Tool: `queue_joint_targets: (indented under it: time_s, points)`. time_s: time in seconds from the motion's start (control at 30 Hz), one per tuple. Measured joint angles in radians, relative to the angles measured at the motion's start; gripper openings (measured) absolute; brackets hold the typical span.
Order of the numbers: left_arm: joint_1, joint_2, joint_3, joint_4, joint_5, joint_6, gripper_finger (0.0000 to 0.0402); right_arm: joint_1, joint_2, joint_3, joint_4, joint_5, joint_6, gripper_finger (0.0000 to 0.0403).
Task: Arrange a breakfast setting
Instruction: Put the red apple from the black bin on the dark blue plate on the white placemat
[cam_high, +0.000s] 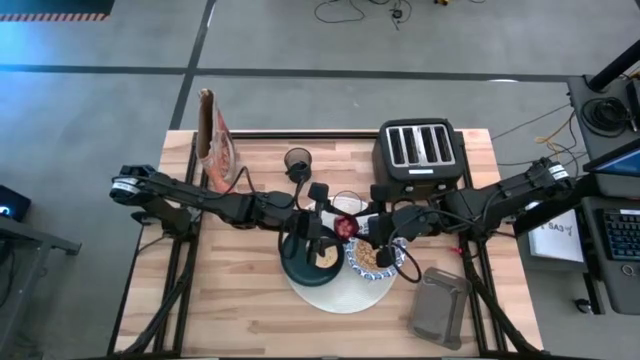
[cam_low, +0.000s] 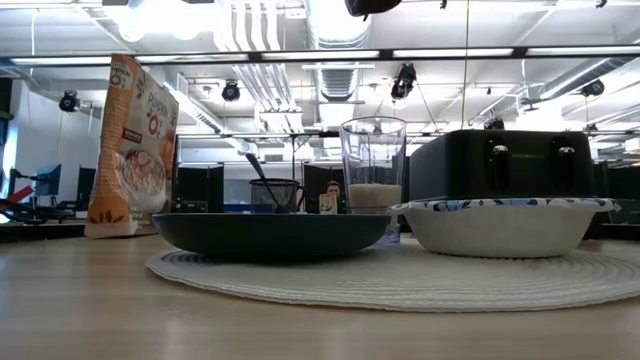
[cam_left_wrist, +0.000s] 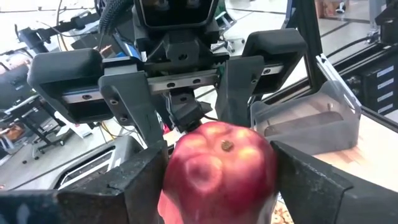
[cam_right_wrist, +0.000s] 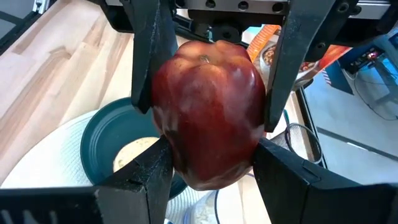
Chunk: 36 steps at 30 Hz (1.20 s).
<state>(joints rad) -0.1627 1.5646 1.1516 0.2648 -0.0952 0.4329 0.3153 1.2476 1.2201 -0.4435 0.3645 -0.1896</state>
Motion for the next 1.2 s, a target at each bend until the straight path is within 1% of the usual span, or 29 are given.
queue_joint_targets:
  time_s: [0.07,0.2,0.33,0.47,0.63,0.83,1.0,1.2]
  points:
    - [0.000,-0.002,0.000,-0.003,0.000,0.001,0.0249,0.000,0.000,0.000,0.002,0.000,0.004,0.0185]
    - [0.000,-0.003,0.000,-0.010,0.001,-0.001,0.0218,0.000,-0.001,0.002,0.003,-0.001,0.016,0.0185]
    - [0.000,-0.005,0.001,-0.019,0.005,-0.008,0.0216,0.000,-0.001,0.012,-0.004,-0.002,0.057,0.0185]
    - [0.000,-0.009,0.002,-0.020,0.012,-0.014,0.0216,0.001,-0.001,0.022,-0.011,0.012,0.140,0.0187]
    - [0.010,-0.019,0.001,-0.027,0.005,-0.007,0.0215,0.000,-0.001,0.034,-0.047,0.027,0.240,0.0208]
    - [0.047,-0.037,-0.002,-0.044,0.001,-0.032,0.0214,-0.002,-0.006,0.040,-0.055,0.042,0.366,0.0241]
    - [0.073,-0.040,-0.004,-0.080,-0.018,-0.040,0.0213,0.002,-0.014,0.039,-0.141,-0.001,0.451,0.0265]
    - [0.104,-0.042,-0.004,-0.153,-0.038,-0.123,0.0212,0.001,-0.059,0.039,-0.227,-0.033,0.570,0.0276]
